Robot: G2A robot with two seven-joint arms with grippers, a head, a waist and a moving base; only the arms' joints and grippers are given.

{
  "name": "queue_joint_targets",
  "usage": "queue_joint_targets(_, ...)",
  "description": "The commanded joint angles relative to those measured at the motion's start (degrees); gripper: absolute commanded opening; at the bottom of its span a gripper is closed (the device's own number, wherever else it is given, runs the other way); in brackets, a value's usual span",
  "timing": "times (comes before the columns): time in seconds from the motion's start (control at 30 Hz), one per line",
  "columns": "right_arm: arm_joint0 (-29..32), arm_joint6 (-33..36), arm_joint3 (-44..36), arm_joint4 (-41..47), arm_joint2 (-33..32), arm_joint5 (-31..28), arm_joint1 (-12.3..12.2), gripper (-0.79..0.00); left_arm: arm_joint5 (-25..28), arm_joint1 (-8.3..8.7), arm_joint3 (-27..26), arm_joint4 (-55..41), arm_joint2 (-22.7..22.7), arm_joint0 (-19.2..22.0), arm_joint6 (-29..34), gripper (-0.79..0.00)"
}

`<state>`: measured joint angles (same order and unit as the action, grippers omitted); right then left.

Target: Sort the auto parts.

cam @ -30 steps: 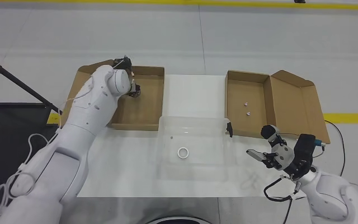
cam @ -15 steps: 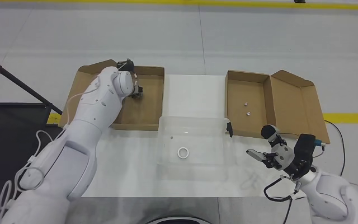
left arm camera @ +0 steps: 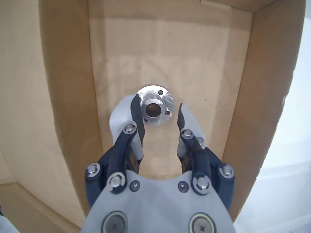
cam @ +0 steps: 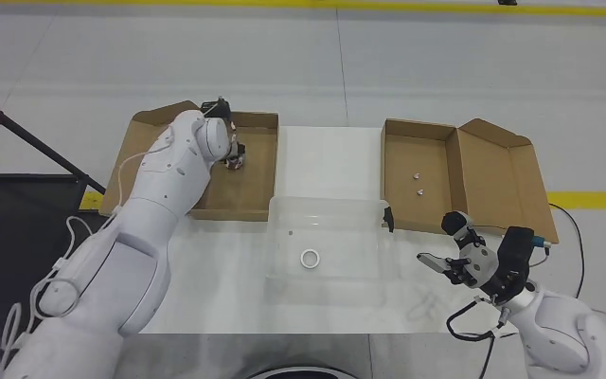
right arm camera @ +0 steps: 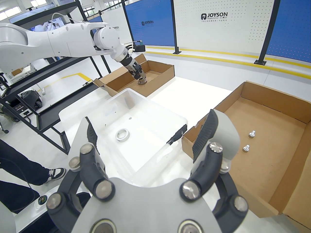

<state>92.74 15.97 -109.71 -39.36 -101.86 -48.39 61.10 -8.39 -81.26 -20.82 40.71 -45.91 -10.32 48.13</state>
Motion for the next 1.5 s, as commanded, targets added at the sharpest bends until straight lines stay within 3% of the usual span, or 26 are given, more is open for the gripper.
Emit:
queue_joint_targets(0.0,0.00,0.00,0.00,0.00,0.00,0.00,0.00,0.000,0.11,-0.07,-0.15,0.08,-0.11,0.20,-0.28,-0.203)
queue_joint_targets(0.23,0.00,0.00,0.00,0.00,0.00,0.00,0.00,0.000,0.31,0.54,-3.58,-0.02,-1.71,0.50,-3.92,-0.132)
queue_joint_targets(0.4,0.00,0.00,0.00,0.00,0.00,0.00,0.00,0.000,0.28,2.07,-11.37,-0.07,-4.19,-1.57,-6.22,-0.108)
queue_joint_targets(0.57,0.00,0.00,0.00,0.00,0.00,0.00,0.00,0.000,2.21,5.03,-26.58,1.86,-8.22,-7.89,-5.05,-0.117)
queue_joint_targets(0.8,0.00,0.00,0.00,0.00,0.00,0.00,0.00,0.000,4.65,9.65,-54.18,6.41,-17.13,-22.56,-0.75,-0.148)
queue_joint_targets(0.93,0.00,0.00,0.00,0.00,0.00,0.00,0.00,0.000,11.77,11.16,-65.19,5.39,-20.57,-29.12,2.57,-0.123)
queue_joint_targets(1.1,0.00,0.00,0.00,0.00,0.00,0.00,0.00,0.000,23.27,12.35,-73.09,5.26,-21.17,-33.52,7.30,-0.058)
queue_joint_targets(1.17,0.00,0.00,0.00,0.00,0.00,0.00,0.00,0.000,27.69,12.68,-74.99,5.27,-20.71,-34.64,8.66,0.000)
queue_joint_targets(1.47,0.00,0.00,0.00,0.00,0.00,0.00,0.00,0.000,39.88,13.38,-77.79,-0.25,-16.43,-35.10,17.75,0.000)
